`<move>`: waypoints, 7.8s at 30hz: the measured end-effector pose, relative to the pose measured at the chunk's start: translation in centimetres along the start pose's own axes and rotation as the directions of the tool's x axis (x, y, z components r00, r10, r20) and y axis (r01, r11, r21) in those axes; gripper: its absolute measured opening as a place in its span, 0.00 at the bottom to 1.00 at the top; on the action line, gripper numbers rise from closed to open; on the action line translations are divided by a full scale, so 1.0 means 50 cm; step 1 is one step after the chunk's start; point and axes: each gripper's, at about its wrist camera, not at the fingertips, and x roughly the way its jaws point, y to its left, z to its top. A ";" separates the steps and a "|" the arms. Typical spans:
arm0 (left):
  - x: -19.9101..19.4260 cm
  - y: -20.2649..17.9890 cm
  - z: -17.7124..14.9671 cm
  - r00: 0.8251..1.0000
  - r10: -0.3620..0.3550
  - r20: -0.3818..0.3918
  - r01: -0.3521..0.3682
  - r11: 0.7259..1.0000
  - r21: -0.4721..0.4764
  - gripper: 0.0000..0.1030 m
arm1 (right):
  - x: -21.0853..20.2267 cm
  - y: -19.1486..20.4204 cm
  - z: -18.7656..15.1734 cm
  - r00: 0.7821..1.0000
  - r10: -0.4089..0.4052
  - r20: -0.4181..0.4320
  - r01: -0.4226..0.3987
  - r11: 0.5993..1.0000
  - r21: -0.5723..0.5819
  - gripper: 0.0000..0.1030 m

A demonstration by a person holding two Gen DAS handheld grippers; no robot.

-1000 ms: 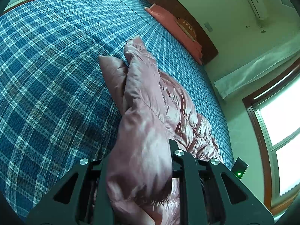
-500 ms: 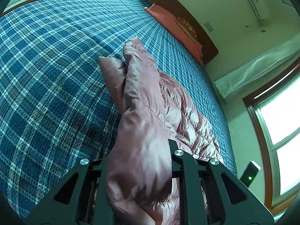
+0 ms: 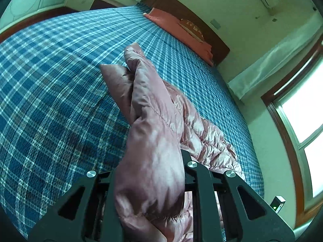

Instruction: Fold large clothes

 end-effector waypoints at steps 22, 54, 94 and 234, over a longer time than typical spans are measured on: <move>0.140 -0.331 -0.119 0.989 0.096 -0.109 -0.041 0.905 0.424 0.16 | 0.039 0.000 -0.027 0.997 0.072 -0.013 -0.072 0.997 0.029 0.53; 0.277 -0.417 -0.270 0.974 0.134 -0.182 0.007 0.787 0.617 0.34 | 0.041 -0.011 -0.022 0.994 0.105 -0.021 -0.103 0.993 0.055 0.53; 0.149 -0.033 -0.156 0.994 -0.070 -0.085 0.048 0.970 -0.236 0.75 | 0.117 0.059 0.181 0.758 0.652 -0.011 -0.598 0.701 0.390 0.32; 0.392 -0.276 -0.177 0.934 -0.114 -0.339 0.069 0.987 -0.144 0.50 | 0.275 -0.252 0.085 0.726 0.668 0.167 -0.619 0.527 0.582 0.37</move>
